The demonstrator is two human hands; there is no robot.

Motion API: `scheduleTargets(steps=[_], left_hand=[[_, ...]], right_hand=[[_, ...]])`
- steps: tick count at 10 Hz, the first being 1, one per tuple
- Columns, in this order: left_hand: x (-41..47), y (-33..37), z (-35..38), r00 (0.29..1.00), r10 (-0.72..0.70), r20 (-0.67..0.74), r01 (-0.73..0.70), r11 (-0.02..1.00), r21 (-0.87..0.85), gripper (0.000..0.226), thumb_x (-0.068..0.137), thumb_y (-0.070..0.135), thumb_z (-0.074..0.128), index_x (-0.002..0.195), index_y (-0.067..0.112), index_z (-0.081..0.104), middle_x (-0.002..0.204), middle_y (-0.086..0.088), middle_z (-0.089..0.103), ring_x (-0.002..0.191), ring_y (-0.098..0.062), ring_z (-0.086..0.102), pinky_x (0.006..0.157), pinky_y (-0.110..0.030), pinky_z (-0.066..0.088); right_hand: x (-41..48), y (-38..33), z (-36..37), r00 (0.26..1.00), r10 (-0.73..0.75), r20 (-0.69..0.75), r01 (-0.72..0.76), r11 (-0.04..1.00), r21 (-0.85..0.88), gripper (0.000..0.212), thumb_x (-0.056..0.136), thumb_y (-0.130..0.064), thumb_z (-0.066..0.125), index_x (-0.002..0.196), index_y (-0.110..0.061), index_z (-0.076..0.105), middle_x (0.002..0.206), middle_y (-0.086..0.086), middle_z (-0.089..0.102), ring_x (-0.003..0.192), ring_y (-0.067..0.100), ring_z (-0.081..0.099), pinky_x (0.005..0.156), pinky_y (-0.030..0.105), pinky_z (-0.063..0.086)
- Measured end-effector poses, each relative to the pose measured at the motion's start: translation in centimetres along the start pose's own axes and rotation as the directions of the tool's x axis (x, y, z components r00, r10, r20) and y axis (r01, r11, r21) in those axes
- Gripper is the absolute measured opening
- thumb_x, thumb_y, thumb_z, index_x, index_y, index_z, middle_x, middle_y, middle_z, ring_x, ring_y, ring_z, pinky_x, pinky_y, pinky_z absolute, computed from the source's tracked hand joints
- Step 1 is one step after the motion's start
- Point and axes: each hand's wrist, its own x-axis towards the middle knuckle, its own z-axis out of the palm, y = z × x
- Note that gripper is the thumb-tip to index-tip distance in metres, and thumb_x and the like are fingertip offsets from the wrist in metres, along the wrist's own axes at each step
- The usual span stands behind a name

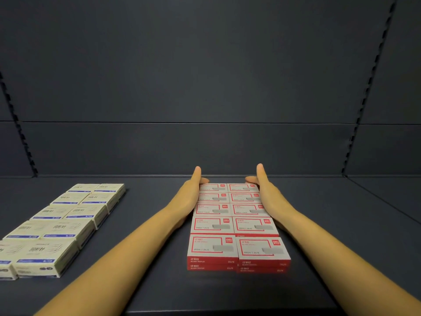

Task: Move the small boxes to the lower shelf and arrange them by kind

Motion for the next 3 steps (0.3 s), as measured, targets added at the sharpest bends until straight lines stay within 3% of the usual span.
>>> scheduleTargets(steps=[1,2,3], left_hand=[[-0.4,0.1,0.0,1.000,0.021,0.014,-0.022,0.999,0.025,0.059,0.095,0.054,0.011,0.126,0.020,0.049,0.094,0.019,0.056,0.078,0.004,0.053,0.091,-0.025,0.036],[-1.2,0.3,-0.2,1.000,0.024,0.019,-0.026,0.994,0.103,0.048,0.093,0.057,0.014,0.115,0.031,0.048,0.118,0.013,0.055,0.085,0.008,0.049,0.095,-0.027,0.032],[-2.4,0.7,-1.3,0.997,0.071,-0.026,-0.065,0.981,0.183,0.056,0.094,0.055,0.017,0.141,0.028,0.029,0.150,0.010,0.030,0.129,-0.004,0.036,0.106,-0.027,0.020]], right_hand=[[0.0,0.2,-0.1,1.000,-0.021,0.009,0.021,1.000,0.010,0.063,0.094,-0.056,0.011,0.134,-0.021,0.044,0.110,0.000,0.062,0.082,0.009,0.061,0.069,0.020,0.046],[-0.1,0.4,0.0,0.999,-0.043,-0.010,0.043,0.999,0.011,0.062,0.094,-0.056,0.012,0.135,-0.023,0.043,0.122,0.000,0.058,0.106,0.016,0.058,0.091,0.030,0.042],[-0.9,0.0,-0.9,0.981,-0.148,-0.122,0.147,0.989,-0.022,0.057,0.096,-0.052,0.017,0.136,-0.021,0.044,0.141,0.000,0.046,0.130,0.017,0.041,0.097,0.028,0.027]])
